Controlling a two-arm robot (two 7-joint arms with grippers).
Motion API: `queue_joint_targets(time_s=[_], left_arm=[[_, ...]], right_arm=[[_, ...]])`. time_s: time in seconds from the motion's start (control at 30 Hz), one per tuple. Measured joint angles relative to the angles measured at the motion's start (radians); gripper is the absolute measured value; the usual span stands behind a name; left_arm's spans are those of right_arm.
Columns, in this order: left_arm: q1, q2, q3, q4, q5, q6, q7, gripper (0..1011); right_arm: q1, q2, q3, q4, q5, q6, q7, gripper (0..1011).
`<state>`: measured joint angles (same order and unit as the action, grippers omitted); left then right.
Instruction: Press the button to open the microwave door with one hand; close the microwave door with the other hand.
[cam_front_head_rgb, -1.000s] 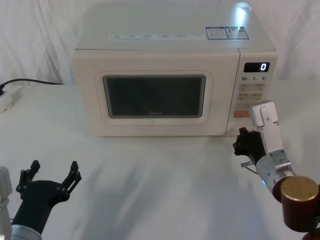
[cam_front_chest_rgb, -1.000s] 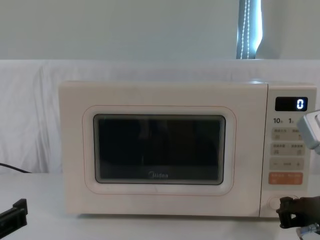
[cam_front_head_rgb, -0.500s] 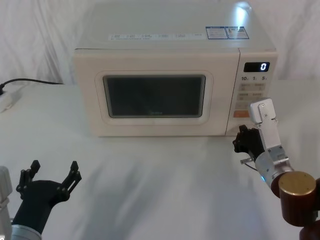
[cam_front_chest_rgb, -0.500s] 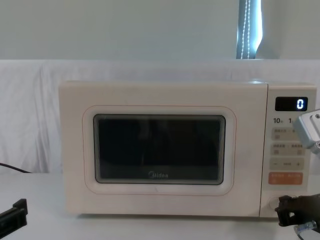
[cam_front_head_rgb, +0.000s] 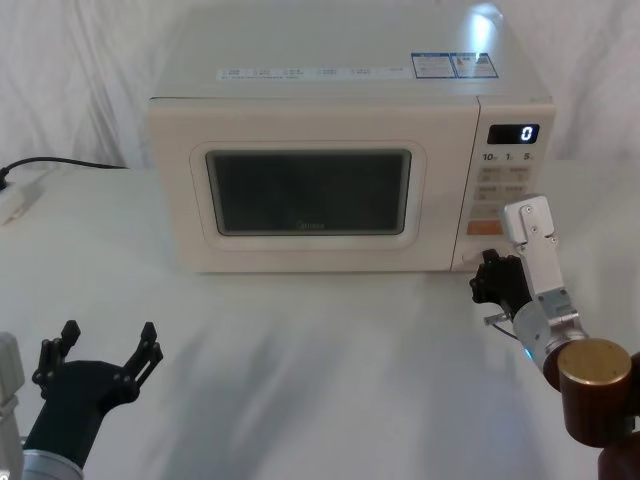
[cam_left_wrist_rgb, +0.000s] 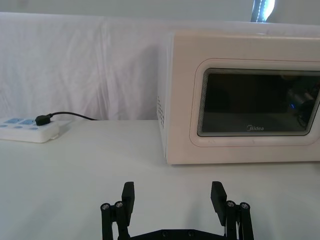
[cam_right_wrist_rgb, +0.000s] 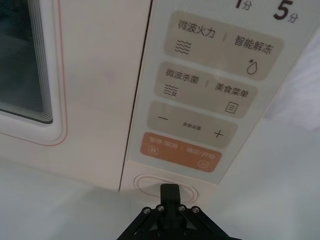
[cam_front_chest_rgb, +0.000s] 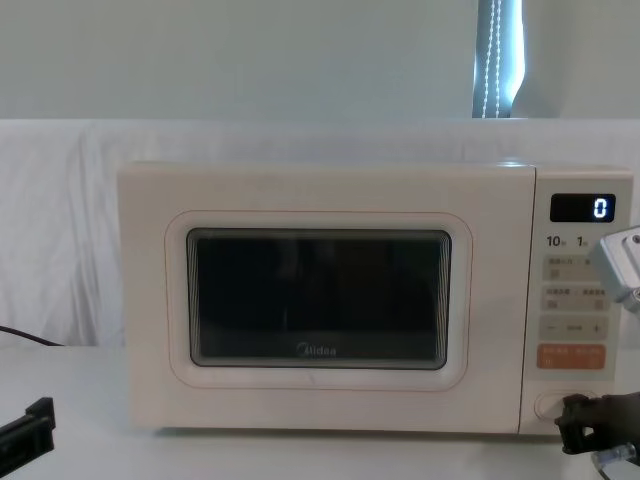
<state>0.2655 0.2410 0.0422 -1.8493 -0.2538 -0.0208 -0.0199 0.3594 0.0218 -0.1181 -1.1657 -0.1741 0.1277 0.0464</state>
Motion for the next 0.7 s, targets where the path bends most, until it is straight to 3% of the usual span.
queue_joint_targets(time_s=[0.7], left_arm=[[0.0, 0.0, 0.0, 0.0, 0.0, 0.0, 0.0, 1001]], right_arm=[[0.046, 0.007, 0.02, 0.076, 0.012, -0.028, -0.002, 0]])
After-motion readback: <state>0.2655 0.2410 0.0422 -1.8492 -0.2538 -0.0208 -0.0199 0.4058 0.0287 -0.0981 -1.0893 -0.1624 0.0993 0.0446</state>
